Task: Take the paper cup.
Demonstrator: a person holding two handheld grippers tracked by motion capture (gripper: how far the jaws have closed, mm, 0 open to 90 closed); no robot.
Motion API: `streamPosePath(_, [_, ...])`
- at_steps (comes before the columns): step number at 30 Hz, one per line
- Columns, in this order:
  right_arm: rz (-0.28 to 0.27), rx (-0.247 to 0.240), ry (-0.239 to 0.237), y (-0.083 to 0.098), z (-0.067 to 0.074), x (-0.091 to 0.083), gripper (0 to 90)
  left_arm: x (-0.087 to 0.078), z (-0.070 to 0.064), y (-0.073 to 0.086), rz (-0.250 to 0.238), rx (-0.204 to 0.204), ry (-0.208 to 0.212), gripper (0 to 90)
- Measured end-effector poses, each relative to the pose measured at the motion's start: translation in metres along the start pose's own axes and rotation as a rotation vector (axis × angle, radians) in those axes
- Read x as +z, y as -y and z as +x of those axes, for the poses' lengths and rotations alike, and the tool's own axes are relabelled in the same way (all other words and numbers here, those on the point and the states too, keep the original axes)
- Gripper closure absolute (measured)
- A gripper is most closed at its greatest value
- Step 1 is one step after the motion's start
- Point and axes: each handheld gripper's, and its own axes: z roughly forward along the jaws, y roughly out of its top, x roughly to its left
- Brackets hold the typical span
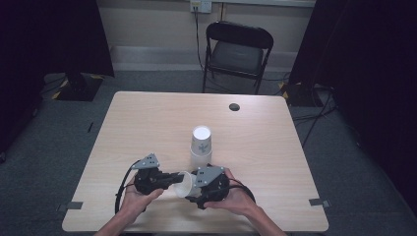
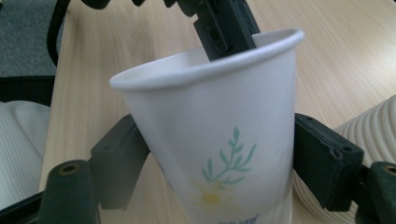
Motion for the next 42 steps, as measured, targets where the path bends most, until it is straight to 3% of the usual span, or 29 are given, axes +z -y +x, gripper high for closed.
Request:
streamPosePath(5, [0.013,-0.043,0.022,-0.001,0.003,0.004,22.1,0.001,0.001,0.0,0.01,-0.022,0.008,88.1])
streamPosePath(8, [-0.011,-0.066,0.03,-0.004,0.005,0.004,22.6,0.003,0.002,0.001,0.019,-0.038,0.024,88.1])
streamPosePath(10, [-0.017,-0.087,0.024,-0.007,0.007,0.005,22.3,0.005,0.003,0.001,0.036,-0.052,0.054,88.1])
streamPosePath(15, [-0.015,-0.116,0.011,-0.01,0.011,0.009,22.6,0.006,0.003,0.001,0.047,-0.058,0.06,88.1])
streamPosePath(20, [-0.016,-0.119,0.021,-0.01,0.012,0.009,24.5,0.006,0.002,0.002,0.052,-0.058,0.051,87.9])
streamPosePath(28, [-0.067,-0.075,0.035,-0.01,0.009,0.004,27.8,0.004,-0.001,0.001,0.03,-0.059,0.04,80.8])
streamPosePath(31, [-0.078,-0.06,0.032,-0.01,0.008,0.002,28.6,0.004,-0.001,0.001,0.033,-0.087,0.038,85.5])
streamPosePath(42, [-0.05,-0.102,0.047,-0.013,0.014,0.008,25.1,0.005,0.001,0.003,0.067,-0.106,0.047,88.0])
